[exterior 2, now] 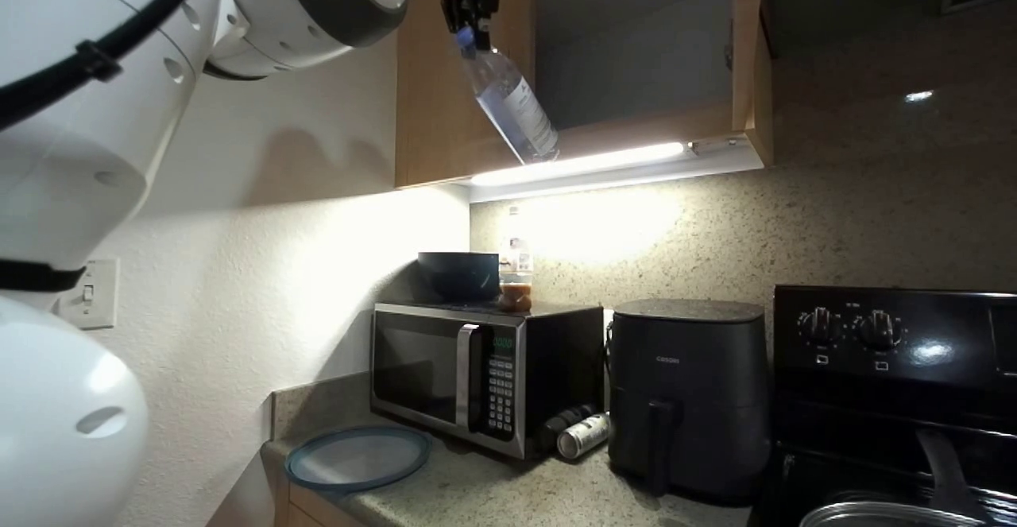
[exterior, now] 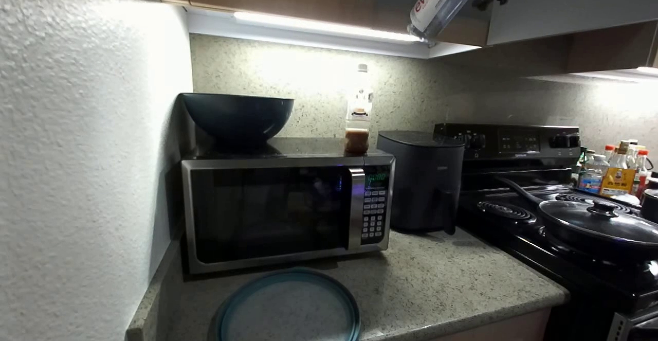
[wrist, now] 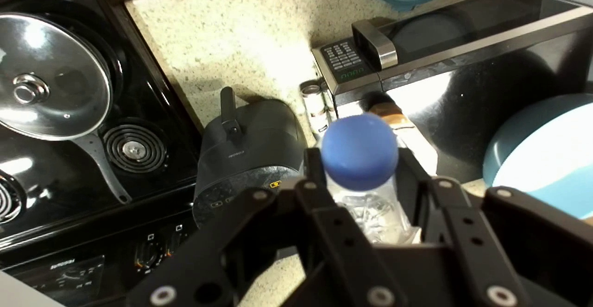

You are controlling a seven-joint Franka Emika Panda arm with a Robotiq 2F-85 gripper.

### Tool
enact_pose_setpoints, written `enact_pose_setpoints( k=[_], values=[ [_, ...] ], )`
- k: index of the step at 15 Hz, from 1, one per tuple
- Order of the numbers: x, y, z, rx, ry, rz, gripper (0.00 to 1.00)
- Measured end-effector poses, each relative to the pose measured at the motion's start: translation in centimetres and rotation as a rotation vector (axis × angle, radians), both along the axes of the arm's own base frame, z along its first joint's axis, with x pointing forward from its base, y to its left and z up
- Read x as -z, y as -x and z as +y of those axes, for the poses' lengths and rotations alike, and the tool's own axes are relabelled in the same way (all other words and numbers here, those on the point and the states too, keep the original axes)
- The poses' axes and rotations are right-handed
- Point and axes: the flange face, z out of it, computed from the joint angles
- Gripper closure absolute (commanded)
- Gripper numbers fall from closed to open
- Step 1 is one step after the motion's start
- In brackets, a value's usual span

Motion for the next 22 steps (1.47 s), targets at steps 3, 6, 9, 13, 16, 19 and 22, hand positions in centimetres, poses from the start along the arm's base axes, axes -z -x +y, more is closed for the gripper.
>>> enact_pose_setpoints(
  k=[3, 6, 9, 13, 16, 19, 22],
  values=[
    [1.2, 0.1, 0.1, 0.021, -0.001, 0.082, 0.59],
    [1.4, 0.2, 0.0, 0.031, -0.001, 0.099, 0.59],
    [1.4, 0.2, 0.0, 0.032, -0.001, 0.099, 0.84],
    [1.5, -0.4, 0.2, 0.03, 0.0, 0.087, 0.84],
    [3.3, -3.1, 0.6, 0.029, 0.003, 0.1, 0.84],
    [6.6, -6.8, 0.8, 0.029, 0.008, 0.157, 0.84],
    [9.8, -9.7, 1.1, 0.027, 0.008, 0.216, 0.84]
  ],
)
